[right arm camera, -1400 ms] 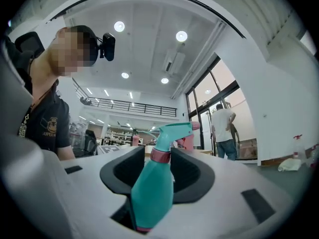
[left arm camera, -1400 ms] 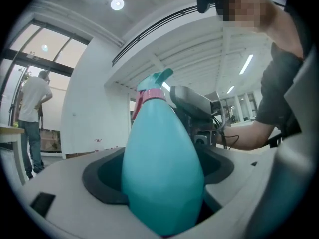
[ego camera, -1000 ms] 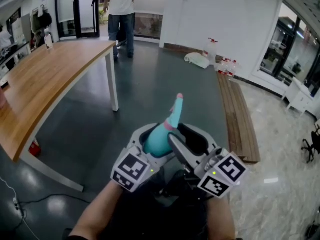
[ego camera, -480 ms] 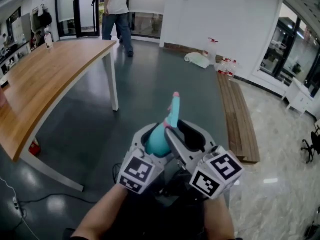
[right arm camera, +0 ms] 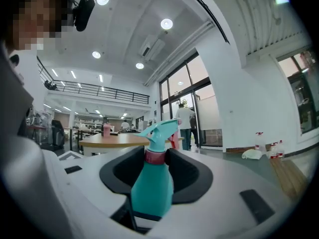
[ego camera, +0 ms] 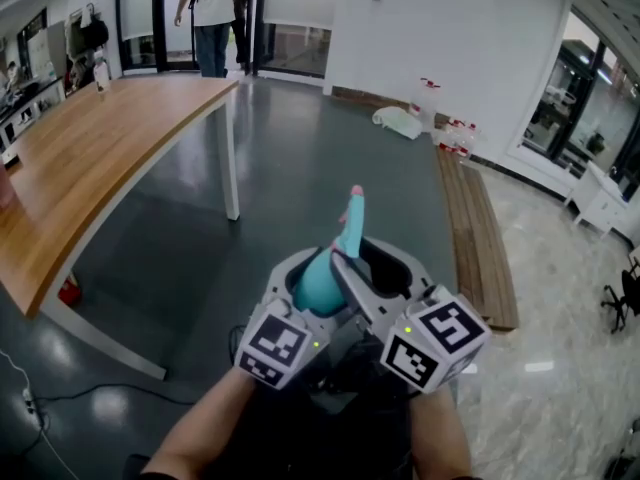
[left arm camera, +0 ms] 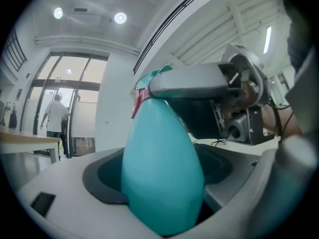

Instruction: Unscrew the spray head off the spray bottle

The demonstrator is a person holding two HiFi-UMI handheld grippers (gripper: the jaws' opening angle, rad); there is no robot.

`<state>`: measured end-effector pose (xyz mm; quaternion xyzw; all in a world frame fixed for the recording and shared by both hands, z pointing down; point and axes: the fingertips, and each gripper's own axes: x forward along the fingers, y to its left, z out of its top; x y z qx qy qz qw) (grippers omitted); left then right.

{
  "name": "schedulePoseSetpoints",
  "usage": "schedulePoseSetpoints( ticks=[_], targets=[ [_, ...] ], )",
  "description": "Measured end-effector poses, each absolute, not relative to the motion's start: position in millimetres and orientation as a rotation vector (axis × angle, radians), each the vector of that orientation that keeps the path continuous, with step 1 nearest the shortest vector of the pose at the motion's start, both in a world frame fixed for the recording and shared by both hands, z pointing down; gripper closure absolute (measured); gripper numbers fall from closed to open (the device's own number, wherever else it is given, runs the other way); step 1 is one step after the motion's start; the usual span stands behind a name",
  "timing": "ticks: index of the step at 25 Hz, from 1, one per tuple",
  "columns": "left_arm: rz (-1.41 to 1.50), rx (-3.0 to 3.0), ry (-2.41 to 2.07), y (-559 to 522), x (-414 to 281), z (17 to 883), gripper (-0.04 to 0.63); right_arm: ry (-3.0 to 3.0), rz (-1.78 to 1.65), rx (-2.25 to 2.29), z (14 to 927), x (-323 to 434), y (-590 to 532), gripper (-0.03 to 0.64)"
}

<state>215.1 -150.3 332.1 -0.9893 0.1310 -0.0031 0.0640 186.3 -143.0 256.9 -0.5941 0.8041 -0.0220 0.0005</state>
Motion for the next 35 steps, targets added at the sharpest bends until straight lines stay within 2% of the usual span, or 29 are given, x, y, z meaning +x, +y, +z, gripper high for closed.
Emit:
schedulePoseSetpoints(
  ticks=[17,20,24,35],
  targets=[
    [0.111,-3.003,-0.212,-116.1,178.5,314.1,0.176,2.894,-0.078,-1.064,238.5,145.0,-121.7,0.474],
    [0.128,-3.004,-0.205,-115.3,171.8,310.8,0.176,2.912,-0.052,-0.972,234.7,137.2,-120.2,0.474],
    [0.183,-2.99,-0.024,-131.3,166.8,302.1,0.176,2.875,0.013,-1.037,228.3,134.7,-127.0,0.442],
    [0.136,-2.983,0.525,-178.6,143.4,301.2,0.176,2.673,0.019,-1.541,225.9,115.1,-160.1,0.44]
  ],
)
